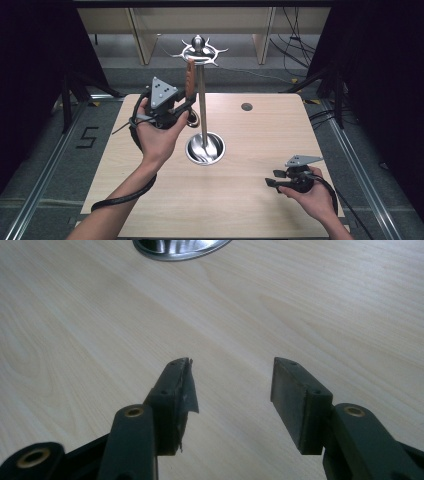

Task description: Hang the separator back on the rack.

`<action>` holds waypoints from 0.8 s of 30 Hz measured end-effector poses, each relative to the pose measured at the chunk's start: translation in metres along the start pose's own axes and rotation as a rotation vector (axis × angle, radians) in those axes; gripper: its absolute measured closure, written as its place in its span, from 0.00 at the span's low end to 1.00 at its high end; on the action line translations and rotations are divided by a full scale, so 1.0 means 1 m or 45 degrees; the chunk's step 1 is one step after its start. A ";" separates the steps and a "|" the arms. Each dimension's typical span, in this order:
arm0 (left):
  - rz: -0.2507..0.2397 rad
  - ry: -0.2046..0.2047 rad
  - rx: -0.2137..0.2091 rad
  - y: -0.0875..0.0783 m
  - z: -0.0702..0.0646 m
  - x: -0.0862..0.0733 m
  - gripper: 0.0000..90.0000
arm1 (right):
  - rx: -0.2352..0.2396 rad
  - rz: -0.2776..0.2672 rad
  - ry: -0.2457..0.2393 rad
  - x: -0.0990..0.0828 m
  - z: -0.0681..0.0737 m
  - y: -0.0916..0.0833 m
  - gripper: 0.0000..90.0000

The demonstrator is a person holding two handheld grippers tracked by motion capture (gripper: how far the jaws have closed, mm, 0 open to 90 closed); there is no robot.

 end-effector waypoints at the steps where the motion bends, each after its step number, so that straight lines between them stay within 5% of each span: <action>1: 0.000 0.000 0.000 0.000 0.000 0.000 0.75 | 0.000 0.000 0.000 0.000 0.000 0.000 0.56; 24: 0.005 0.025 0.008 0.001 0.000 -0.004 0.75 | -0.004 -0.042 -0.016 0.002 0.000 0.001 0.56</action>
Point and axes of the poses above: each handheld gripper's, and its own axes: y roughly forward along the jaws, x roughly out of its top, z roughly to its left, the point moved 7 cm from there along y, roughly forward along the jaws, and after that the axes turned 11 degrees about z, right-handed, at the moved point
